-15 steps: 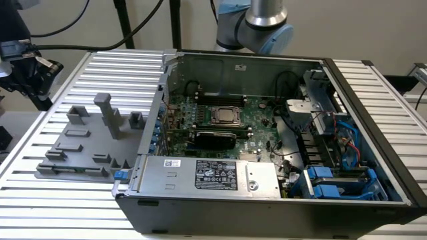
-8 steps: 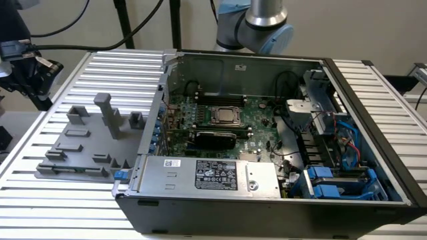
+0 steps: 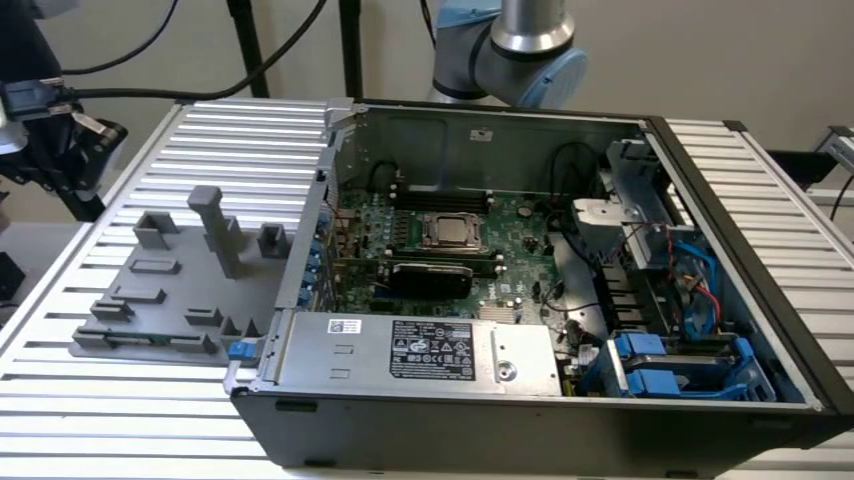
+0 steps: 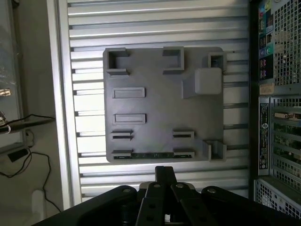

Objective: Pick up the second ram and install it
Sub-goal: 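Pick up the second ram and move it above second insertion slot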

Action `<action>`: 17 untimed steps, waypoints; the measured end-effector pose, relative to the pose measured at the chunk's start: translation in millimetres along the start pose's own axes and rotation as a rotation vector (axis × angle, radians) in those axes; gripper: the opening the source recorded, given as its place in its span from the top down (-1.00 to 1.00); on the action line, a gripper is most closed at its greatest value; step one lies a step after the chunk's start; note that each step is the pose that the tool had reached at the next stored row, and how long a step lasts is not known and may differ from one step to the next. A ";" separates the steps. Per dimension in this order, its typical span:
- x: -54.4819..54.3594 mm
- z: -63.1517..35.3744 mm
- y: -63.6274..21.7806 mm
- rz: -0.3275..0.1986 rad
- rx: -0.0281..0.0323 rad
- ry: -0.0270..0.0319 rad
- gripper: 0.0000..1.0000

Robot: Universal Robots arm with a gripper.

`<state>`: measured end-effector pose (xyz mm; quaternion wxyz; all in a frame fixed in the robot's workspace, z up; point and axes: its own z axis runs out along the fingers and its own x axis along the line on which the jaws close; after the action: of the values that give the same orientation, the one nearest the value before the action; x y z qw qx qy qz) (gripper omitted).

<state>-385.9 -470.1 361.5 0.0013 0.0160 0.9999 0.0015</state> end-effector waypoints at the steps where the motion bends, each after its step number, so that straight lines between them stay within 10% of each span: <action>1: 0.0 0.1 0.0 -0.018 -0.0001 0.0000 0.79; 17: 0.0 4.9 0.0 -0.308 -0.0010 0.0008 0.79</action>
<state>-385.9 -470.1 356.6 0.0011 -0.1378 0.9905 0.0018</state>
